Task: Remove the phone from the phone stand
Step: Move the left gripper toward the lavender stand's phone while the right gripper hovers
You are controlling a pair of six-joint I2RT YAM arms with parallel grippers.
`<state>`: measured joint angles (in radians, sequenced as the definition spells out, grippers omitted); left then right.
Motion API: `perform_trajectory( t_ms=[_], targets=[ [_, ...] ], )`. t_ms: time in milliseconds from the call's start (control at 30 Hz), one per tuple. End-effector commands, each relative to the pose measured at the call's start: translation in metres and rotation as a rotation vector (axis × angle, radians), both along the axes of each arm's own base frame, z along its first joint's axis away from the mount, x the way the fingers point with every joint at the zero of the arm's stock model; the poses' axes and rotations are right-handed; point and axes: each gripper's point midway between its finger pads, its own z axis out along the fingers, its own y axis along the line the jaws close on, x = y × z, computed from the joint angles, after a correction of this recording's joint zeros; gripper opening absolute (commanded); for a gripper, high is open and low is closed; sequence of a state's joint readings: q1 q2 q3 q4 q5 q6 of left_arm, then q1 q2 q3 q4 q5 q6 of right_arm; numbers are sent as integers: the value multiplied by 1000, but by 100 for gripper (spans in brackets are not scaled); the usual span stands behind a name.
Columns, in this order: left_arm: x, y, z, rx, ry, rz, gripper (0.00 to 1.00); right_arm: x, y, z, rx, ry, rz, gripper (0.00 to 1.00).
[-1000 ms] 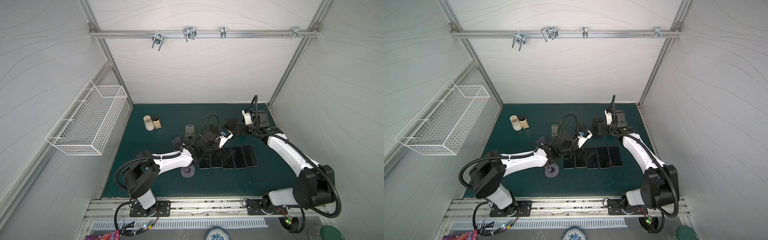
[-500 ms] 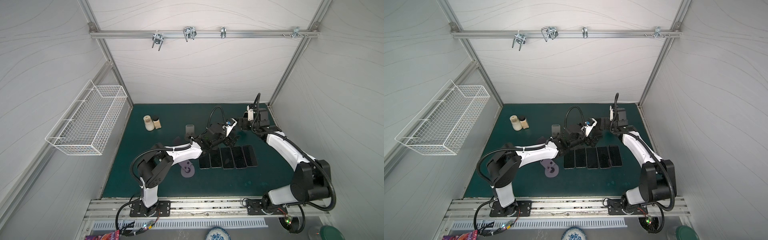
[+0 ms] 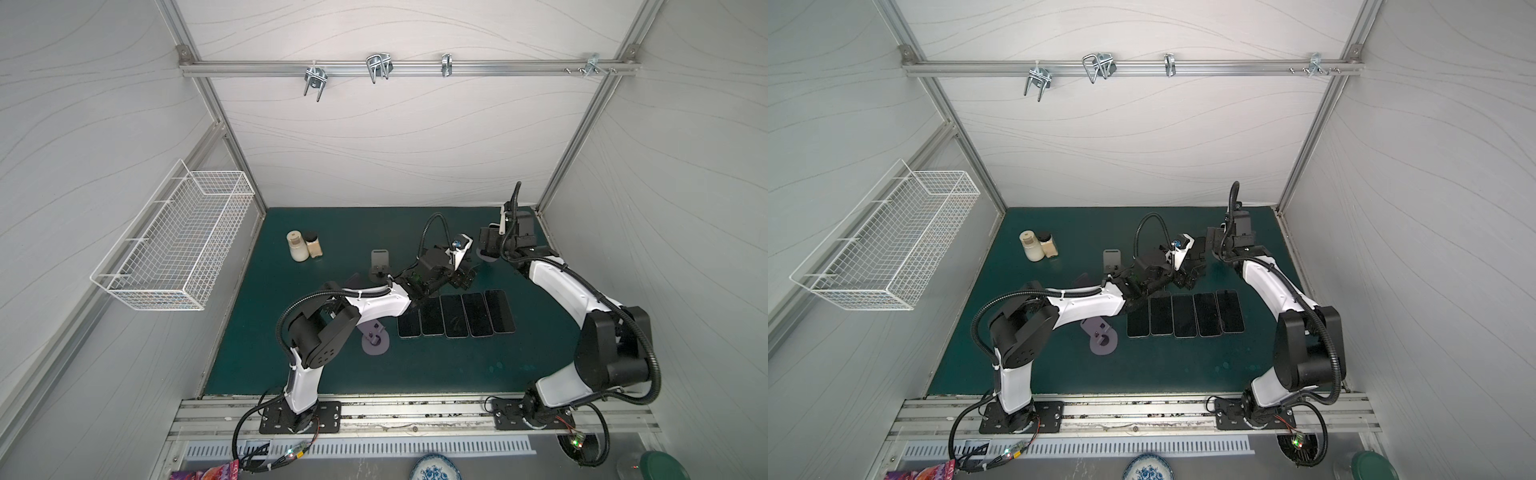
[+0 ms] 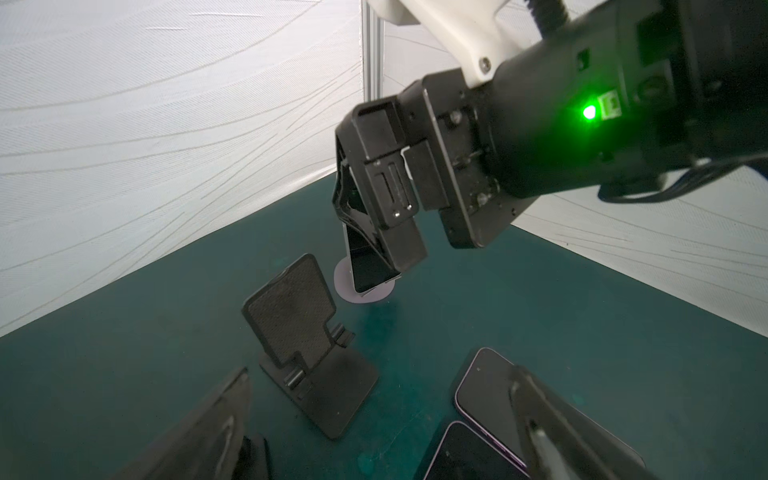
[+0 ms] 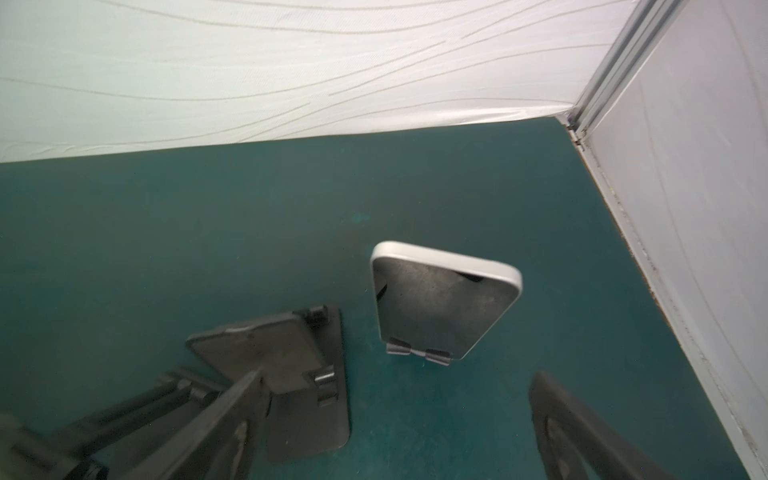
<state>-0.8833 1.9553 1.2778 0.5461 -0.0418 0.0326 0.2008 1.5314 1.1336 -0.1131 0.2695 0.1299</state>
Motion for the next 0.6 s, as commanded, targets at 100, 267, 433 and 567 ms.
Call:
perform_trajectory(
  t_ms=[100,267,433,567],
  targets=[
    [3,-29,17,-83,-41,-115,97,17,-13,7,-41,-28,-61,99],
    [2,-33,17,-151,4,-173,96,22,-15,-1,-49,-24,-82,99],
    [2,-28,10,-141,-26,-167,96,28,-23,-4,-80,-34,-116,99],
    [2,-25,10,-148,-84,-173,96,30,-27,-10,-91,-30,-145,99]
  ],
)
